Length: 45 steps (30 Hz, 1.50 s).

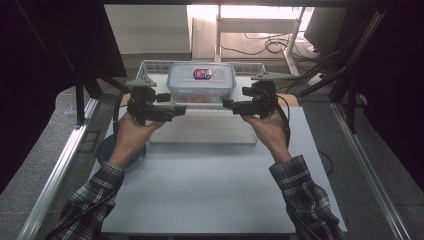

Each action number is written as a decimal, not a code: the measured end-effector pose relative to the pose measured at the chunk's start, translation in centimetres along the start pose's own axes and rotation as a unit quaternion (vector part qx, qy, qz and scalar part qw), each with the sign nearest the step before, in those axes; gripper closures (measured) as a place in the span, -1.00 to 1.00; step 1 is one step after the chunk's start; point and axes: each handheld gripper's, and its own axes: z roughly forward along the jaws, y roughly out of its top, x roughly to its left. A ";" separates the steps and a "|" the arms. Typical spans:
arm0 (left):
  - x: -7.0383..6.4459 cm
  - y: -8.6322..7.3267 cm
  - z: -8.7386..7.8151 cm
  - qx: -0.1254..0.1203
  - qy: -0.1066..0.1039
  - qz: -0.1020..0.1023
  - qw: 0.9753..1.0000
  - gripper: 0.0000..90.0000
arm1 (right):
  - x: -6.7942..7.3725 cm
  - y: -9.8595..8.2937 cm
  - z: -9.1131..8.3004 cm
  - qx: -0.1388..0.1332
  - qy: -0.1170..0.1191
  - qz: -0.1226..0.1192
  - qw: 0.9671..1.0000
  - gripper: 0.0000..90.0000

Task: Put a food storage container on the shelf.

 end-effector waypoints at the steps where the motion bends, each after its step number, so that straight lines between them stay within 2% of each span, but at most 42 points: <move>1: -0.4 -0.3 0.0 0.002 -0.003 0.003 1.000 -0.62 | 0.2 -0.3 -0.2 -0.001 0.001 -0.001 1.000 -0.75; 3: -0.7 -0.7 0.0 0.001 -0.004 0.007 1.000 -0.64 | 0.5 -1.0 -0.4 0.000 0.006 -0.004 1.000 -0.77; 4: -1.2 -1.4 -0.1 -0.001 -0.015 0.008 1.000 -0.65 | 0.6 -1.3 -0.6 0.001 0.007 -0.006 1.000 -0.78; 9: -2.0 -2.8 -0.1 -0.001 -0.032 0.006 0.999 -0.68 | 1.3 -2.7 -1.0 0.007 0.004 -0.016 1.000 -0.80; 11: -2.6 -4.1 -0.1 0.000 -0.041 0.007 0.999 -0.69 | 1.7 -3.8 -1.3 0.009 0.009 -0.020 1.000 -0.83; 13: -2.8 -4.6 -0.1 -0.001 -0.047 0.007 0.999 -0.69 | 1.9 -4.2 -1.5 0.010 0.011 -0.022 1.000 -0.84; 15: -3.5 -6.0 -0.2 -0.006 -0.059 0.006 0.998 -0.69 | 2.4 -5.3 -1.8 0.012 0.013 -0.025 1.000 -0.85; 16: -3.5 -6.0 -0.2 -0.006 -0.059 0.006 0.998 -0.69 | 2.4 -5.3 -1.8 0.012 0.013 -0.025 1.000 -0.85; 17: -3.7 -6.5 -0.3 -0.007 -0.062 0.005 0.998 -0.69 | 2.7 -6.0 -1.9 0.017 0.015 -0.030 0.999 -0.86; 19: -4.1 -7.5 -0.3 -0.003 -0.065 0.005 0.998 -0.69 | 2.8 -6.4 -2.0 0.019 0.016 -0.034 0.999 -0.87; 20: -4.5 -8.4 -0.3 0.001 -0.065 0.007 0.998 -0.69 | 3.1 -7.1 -2.1 0.023 0.014 -0.042 0.999 -0.88; 22: -4.7 -8.8 -0.3 0.002 -0.065 0.008 0.998 -0.69 | 3.2 -7.5 -2.1 0.025 0.014 -0.047 0.999 -0.88; 27: -5.4 -11.3 -0.1 0.014 -0.063 0.005 0.998 -0.70 | 4.0 -9.5 -2.3 0.032 0.017 -0.058 0.998 -0.89; 31: -5.5 -12.6 0.1 0.012 -0.064 0.002 0.998 -0.69 | 4.2 -10.6 -2.7 0.028 0.022 -0.056 0.998 -0.89; 35: -5.7 -14.4 0.4 0.010 -0.066 0.002 0.998 -0.67 | 4.5 -12.6 -3.0 0.022 0.027 -0.052 0.998 -0.89; 39: -5.8 -15.4 0.6 0.016 -0.066 -0.003 0.998 -0.67 | 4.8 -13.9 -3.1 0.022 0.030 -0.051 0.998 -0.89; 44: -6.1 -17.3 0.8 0.027 -0.054 -0.003 0.998 -0.68 | 5.3 -15.0 -3.3 0.021 0.033 -0.051 0.998 -0.89; 45: -6.1 -17.3 0.8 0.027 -0.054 -0.003 0.998 -0.69 | 5.3 -15.0 -3.3 0.021 0.033 -0.051 0.998 -0.89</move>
